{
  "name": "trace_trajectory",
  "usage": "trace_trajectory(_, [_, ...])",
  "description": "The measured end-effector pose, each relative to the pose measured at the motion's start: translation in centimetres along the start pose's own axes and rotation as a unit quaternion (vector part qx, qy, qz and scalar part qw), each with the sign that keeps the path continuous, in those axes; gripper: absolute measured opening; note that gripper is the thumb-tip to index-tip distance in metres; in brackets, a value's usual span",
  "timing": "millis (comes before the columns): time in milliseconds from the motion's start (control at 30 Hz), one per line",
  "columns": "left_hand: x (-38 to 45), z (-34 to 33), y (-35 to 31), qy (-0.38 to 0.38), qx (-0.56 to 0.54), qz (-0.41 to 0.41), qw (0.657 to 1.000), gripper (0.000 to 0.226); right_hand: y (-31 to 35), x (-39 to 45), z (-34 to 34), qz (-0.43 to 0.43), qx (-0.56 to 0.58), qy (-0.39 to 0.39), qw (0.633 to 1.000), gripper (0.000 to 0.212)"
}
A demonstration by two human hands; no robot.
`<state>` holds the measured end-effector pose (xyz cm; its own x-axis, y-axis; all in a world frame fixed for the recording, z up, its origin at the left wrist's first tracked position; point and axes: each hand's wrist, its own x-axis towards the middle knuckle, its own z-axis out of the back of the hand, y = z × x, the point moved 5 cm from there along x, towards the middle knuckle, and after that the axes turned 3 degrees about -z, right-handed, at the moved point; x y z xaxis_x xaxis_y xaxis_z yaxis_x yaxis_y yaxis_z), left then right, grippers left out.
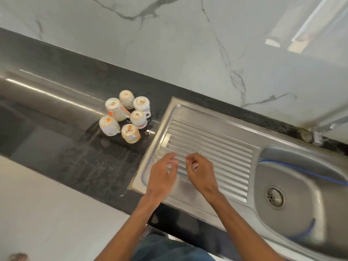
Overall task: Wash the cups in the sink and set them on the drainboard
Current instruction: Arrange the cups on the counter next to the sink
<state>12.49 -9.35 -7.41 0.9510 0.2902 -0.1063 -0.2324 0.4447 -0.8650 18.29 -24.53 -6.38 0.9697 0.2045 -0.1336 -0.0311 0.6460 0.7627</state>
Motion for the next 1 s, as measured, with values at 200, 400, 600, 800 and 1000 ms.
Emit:
trace_trajectory(200, [-0.9, -0.4, -2.1, -0.063, 0.035, 0.000, 0.997, 0.035, 1.3, 2.0, 0.2, 0.028, 0.029, 0.042, 0.998, 0.015])
trace_trajectory(400, [-0.4, 5.3, 1.2, -0.191, -0.068, 0.101, 0.974, 0.027, 6.1, 5.0, -3.7, 0.082, 0.019, 0.090, 0.992, 0.017])
trace_trajectory(600, [1.2, 9.8, 4.0, -0.248, -0.117, 0.160, 0.948, 0.034, 9.9, 8.2, -7.8, 0.083, 0.006, 0.112, 0.990, 0.019])
trace_trajectory(800, [3.7, 12.4, 6.1, -0.252, -0.107, 0.185, 0.944, 0.041, 11.1, 10.2, -11.2, 0.033, 0.006, 0.112, 0.993, 0.021])
trace_trajectory(1000, [5.7, 13.1, 8.4, -0.229, -0.092, 0.192, 0.950, 0.038, 10.4, 11.6, -12.8, -0.010, 0.004, 0.108, 0.994, 0.024])
